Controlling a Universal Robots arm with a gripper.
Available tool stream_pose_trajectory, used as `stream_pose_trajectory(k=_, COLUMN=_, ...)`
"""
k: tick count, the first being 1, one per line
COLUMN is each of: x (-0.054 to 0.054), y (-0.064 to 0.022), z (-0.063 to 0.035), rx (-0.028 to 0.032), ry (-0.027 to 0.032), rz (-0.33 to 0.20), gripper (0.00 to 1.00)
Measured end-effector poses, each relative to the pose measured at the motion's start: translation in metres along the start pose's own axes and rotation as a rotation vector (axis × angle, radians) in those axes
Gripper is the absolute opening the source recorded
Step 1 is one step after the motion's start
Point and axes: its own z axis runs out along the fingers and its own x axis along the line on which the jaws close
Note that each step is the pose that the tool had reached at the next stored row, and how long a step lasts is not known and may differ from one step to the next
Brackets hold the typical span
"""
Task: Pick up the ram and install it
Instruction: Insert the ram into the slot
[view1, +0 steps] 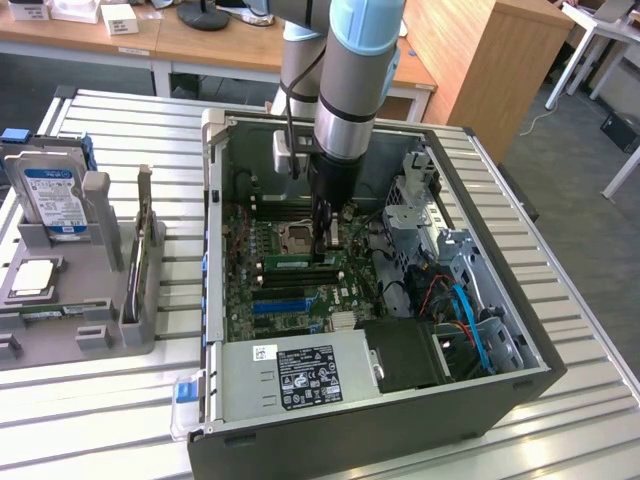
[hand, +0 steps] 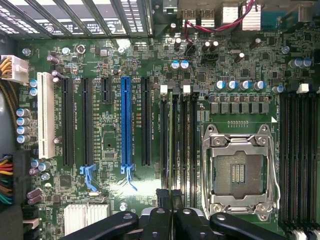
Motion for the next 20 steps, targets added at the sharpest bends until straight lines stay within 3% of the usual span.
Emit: stream_pose_trajectory(k=20, x=0.002, y=0.0, z=0.0014, rx=-0.0001, ry=-0.0011, rz=0.0, gripper=0.12)
